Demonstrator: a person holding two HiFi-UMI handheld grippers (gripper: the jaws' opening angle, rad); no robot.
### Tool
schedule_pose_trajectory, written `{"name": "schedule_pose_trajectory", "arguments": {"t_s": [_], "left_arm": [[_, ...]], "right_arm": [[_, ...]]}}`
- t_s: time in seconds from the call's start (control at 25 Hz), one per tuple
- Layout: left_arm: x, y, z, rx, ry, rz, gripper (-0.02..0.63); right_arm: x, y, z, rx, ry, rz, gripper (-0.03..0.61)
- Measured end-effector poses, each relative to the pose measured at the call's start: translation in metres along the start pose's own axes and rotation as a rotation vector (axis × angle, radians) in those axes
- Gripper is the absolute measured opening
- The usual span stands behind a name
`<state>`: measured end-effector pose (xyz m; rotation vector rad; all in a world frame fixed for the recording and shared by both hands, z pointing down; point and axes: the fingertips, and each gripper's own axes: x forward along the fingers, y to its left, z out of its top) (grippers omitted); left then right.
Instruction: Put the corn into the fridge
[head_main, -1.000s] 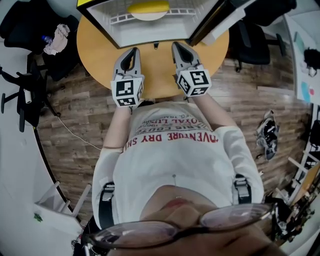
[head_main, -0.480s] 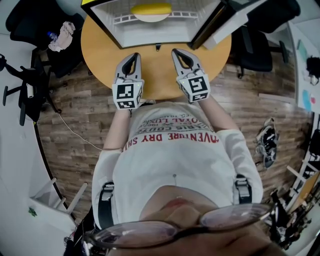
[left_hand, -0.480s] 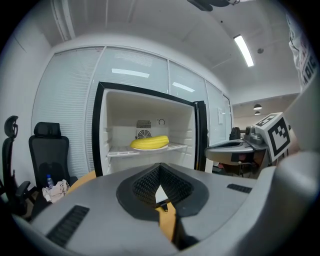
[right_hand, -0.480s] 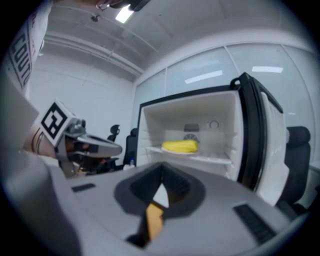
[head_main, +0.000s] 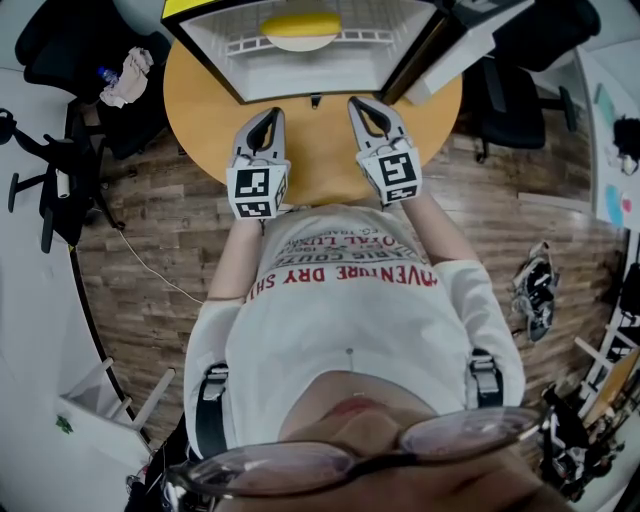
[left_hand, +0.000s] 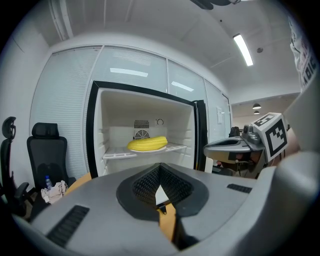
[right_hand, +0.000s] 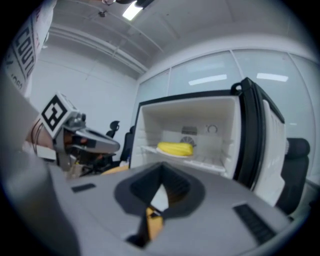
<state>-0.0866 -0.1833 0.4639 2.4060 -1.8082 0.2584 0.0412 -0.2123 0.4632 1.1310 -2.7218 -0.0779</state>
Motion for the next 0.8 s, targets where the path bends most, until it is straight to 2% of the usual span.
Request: {"name": "schedule_pose_trajectory", "arguments": {"t_s": [0.12,0.8], "left_arm": [[0.0015,-0.0002,0.0022,-0.007,0.001,0.002,0.025],[0.0055,-0.0053,0.01,-0.045,-0.024,0.001,0.025]], "right_arm": [[0.0012,-0.0008,-0.0003,-0.016,0.006,0.001,0.028],[-0.0011,-0.0073,-0.0005,0.042,0.008,-0.011,0.028]]}}
